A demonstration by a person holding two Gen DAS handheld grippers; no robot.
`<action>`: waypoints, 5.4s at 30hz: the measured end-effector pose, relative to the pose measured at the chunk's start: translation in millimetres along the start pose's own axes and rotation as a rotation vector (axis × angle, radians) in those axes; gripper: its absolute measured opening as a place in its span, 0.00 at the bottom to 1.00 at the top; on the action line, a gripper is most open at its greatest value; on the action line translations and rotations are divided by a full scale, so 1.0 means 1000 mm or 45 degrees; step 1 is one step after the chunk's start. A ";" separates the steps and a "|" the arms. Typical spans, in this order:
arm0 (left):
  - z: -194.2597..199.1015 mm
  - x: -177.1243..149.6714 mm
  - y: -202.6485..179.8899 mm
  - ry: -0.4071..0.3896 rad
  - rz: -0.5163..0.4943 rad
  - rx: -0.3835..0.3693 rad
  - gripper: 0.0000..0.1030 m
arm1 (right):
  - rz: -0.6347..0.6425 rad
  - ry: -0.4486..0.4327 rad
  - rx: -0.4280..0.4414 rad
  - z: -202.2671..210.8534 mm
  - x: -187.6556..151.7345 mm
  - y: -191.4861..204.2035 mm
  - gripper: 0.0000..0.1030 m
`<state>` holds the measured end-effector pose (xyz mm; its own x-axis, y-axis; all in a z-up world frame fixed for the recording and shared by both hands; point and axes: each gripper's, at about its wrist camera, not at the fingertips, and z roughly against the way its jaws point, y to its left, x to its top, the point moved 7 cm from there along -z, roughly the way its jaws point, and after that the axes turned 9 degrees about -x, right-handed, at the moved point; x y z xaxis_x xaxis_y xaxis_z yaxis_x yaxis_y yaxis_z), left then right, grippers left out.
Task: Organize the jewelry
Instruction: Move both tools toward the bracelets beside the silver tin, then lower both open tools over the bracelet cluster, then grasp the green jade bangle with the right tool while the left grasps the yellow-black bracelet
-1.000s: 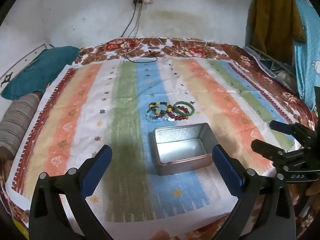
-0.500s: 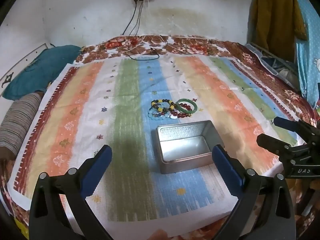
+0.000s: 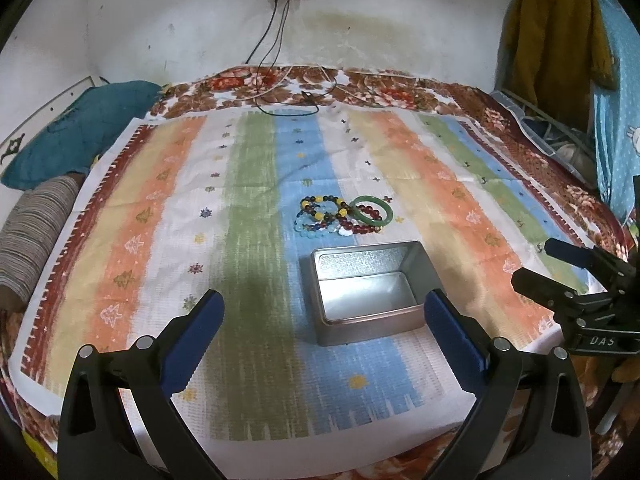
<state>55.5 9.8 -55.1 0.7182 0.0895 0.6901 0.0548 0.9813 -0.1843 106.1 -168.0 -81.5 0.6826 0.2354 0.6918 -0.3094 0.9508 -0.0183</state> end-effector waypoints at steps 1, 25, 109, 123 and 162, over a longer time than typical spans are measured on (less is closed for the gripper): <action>-0.001 0.000 0.000 0.003 -0.003 0.003 0.95 | 0.004 -0.002 -0.008 0.000 0.000 0.000 0.96; -0.010 0.004 -0.002 0.032 -0.091 0.071 0.95 | -0.006 0.059 -0.061 -0.020 0.004 -0.004 0.96; -0.218 0.088 0.091 0.323 0.193 0.126 0.95 | -0.112 0.392 -0.079 -0.207 0.067 -0.018 0.96; -0.248 0.088 0.101 0.372 0.221 0.076 0.92 | -0.145 0.458 -0.114 -0.243 0.067 -0.024 0.96; -0.278 0.083 0.112 0.449 0.192 0.104 0.11 | -0.047 0.475 -0.238 -0.273 0.065 -0.038 0.08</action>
<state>314.2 80.1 -213.2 0.9091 0.1835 0.3739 -0.1146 0.9733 -0.1990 342.7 -134.2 -233.1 0.8947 0.2245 0.3862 -0.1779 0.9721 -0.1528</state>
